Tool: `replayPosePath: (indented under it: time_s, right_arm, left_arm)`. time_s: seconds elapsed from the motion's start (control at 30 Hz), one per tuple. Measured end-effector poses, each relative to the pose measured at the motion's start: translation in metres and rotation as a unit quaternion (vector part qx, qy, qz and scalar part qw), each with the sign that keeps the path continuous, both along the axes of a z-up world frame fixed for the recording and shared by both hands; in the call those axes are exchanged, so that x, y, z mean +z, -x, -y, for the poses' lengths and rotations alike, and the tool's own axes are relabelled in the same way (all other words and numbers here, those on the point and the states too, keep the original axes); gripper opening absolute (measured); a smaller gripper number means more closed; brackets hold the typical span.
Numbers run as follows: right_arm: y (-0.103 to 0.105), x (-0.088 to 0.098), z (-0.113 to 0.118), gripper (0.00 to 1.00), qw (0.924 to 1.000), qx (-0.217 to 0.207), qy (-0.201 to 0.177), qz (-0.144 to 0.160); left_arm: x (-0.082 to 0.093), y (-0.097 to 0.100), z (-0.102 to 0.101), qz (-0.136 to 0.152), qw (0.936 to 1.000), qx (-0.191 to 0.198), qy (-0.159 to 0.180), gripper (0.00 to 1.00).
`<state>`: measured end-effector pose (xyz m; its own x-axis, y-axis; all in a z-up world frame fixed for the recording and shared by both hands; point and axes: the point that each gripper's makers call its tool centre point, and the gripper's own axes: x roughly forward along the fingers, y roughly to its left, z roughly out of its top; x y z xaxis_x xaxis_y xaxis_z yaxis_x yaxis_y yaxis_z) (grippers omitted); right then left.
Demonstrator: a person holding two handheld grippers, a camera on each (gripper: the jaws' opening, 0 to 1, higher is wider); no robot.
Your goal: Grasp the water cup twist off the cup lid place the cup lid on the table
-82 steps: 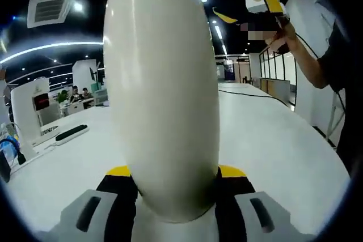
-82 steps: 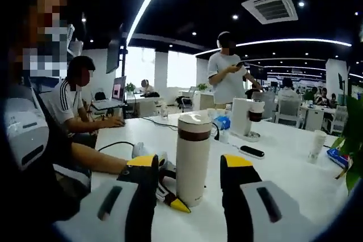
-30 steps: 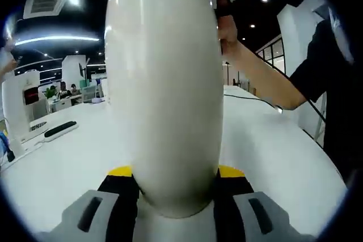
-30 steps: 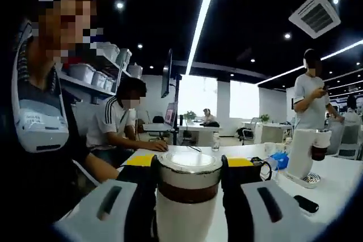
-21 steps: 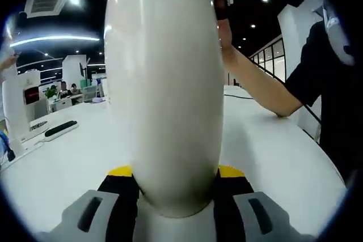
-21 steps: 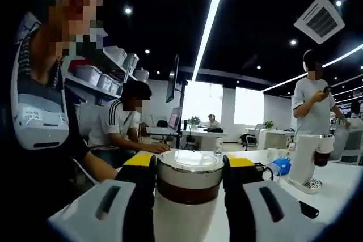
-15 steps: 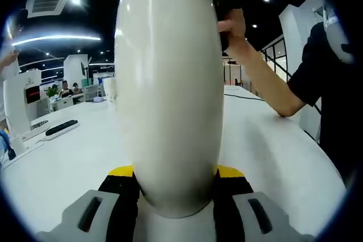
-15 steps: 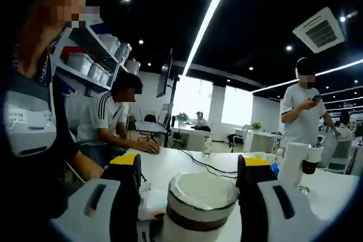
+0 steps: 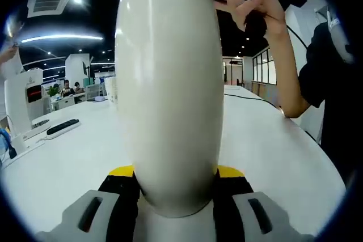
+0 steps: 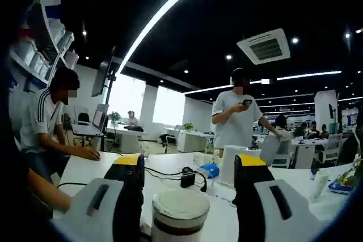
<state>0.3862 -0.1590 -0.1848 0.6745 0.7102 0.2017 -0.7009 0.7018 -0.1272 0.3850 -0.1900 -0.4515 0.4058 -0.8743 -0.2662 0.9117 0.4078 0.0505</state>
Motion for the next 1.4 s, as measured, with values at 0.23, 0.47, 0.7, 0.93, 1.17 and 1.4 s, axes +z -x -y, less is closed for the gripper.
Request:
replayPosePath:
  time_s: [0.23,0.47,0.7,0.93,1.17,1.4]
  right_arm:
    - [-0.005,-0.007,0.002,0.62,0.9994,-0.03,-0.019,-0.003]
    - [-0.009,-0.027,-0.007,0.49,0.9996,-0.018,0.011,-0.021]
    - [0.0,-0.03,-0.013,0.36,0.9994,0.013,0.028,-0.017]
    - [-0.009,-0.033,-0.005,0.6,0.9989,-0.011,0.042,-0.019]
    - [-0.006,-0.056,-0.019,0.55,0.9966,0.016,0.059,-0.056]
    - [0.001,-0.054,-0.026,0.52,0.9926,0.092,0.071,-0.036]
  left_arm:
    - [0.001,0.0,0.001,0.001,1.0,0.001,0.0,0.52]
    - [0.002,0.001,0.001,0.001,1.0,0.002,0.0,0.52]
    - [0.002,0.002,0.0,0.002,1.0,0.001,0.001,0.52]
    - [0.002,0.001,-0.001,0.002,1.0,0.001,0.001,0.52]
    - [0.002,0.003,-0.001,0.002,1.0,0.0,0.001,0.52]
    - [0.003,0.005,-0.001,0.002,1.0,-0.002,0.002,0.52]
